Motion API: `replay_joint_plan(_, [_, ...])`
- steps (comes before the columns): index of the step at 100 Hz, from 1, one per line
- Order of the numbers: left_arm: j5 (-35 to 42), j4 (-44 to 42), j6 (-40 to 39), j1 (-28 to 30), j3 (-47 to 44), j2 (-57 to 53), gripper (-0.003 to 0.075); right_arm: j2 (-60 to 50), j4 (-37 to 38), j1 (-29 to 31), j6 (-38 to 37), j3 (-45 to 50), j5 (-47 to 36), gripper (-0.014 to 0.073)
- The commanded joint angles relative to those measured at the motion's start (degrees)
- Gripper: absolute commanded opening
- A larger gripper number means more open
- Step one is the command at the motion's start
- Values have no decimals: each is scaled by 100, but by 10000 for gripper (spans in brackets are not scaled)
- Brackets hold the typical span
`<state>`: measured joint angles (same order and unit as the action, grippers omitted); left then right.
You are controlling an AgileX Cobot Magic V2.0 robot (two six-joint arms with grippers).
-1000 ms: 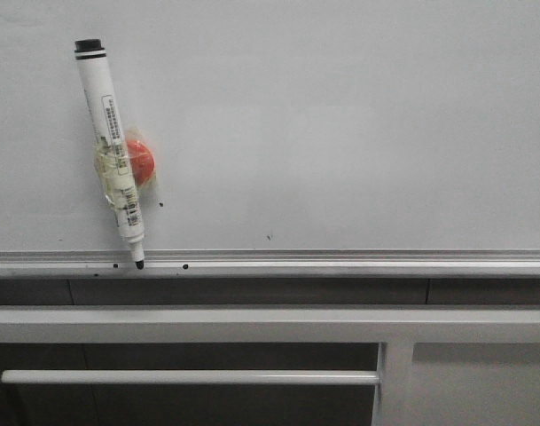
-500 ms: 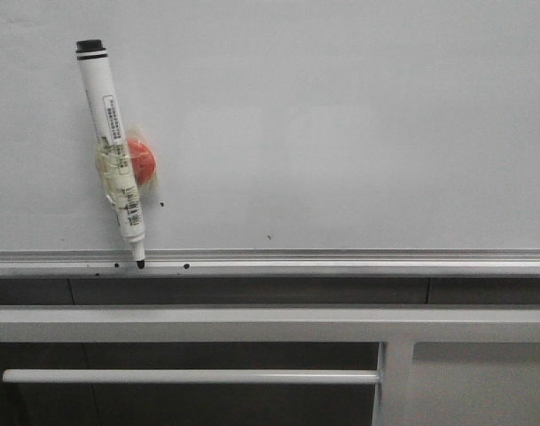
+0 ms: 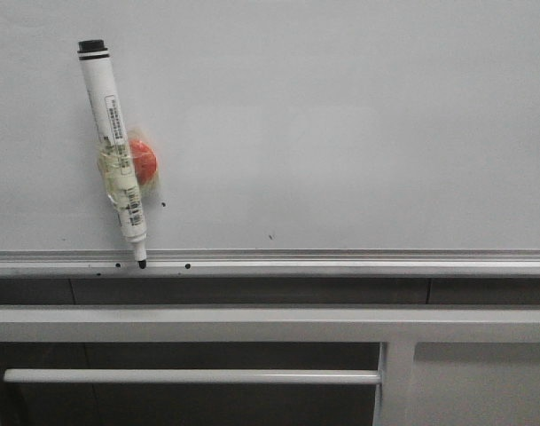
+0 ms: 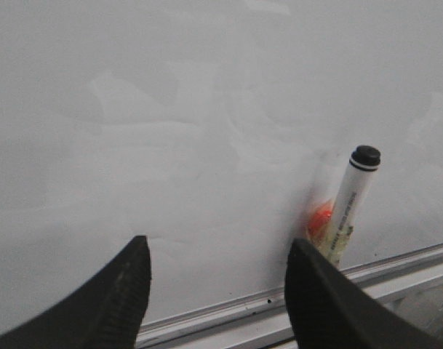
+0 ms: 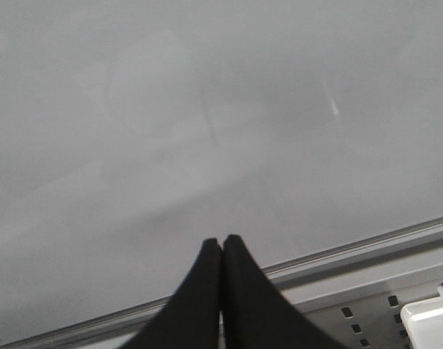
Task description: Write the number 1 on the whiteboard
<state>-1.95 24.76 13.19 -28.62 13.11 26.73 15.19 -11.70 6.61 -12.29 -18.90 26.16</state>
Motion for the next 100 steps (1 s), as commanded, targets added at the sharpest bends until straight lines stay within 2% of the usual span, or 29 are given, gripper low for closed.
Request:
replay_joint_plan(1, [778, 134, 9, -314, 52, 287, 365, 116, -52, 10, 24, -199, -354, -64])
replay_joint_plan(17, [1268, 208, 9, -960, -103, 730, 365, 116, -52, 10, 24, -199, -319, -64])
replay_joint_plan(43, [2728, 832, -29, -1886, -482, 1584, 365, 116, -52, 10, 24, -199, -297, -64])
replay_joint_plan(69, [3902, 1014, -307, -2952, -522, 2615, 365, 116, -52, 10, 24, -199, -297, -64])
replay_joint_plan(83, [4845, 1118, -738, -3508, -522, 3399, 365, 116, -52, 10, 63, -199, -275, -64])
replay_joint_plan(100, [6112, 1269, -1590, -3872, -522, 4533, 365, 116, -52, -12, 844, -224, -51, -64])
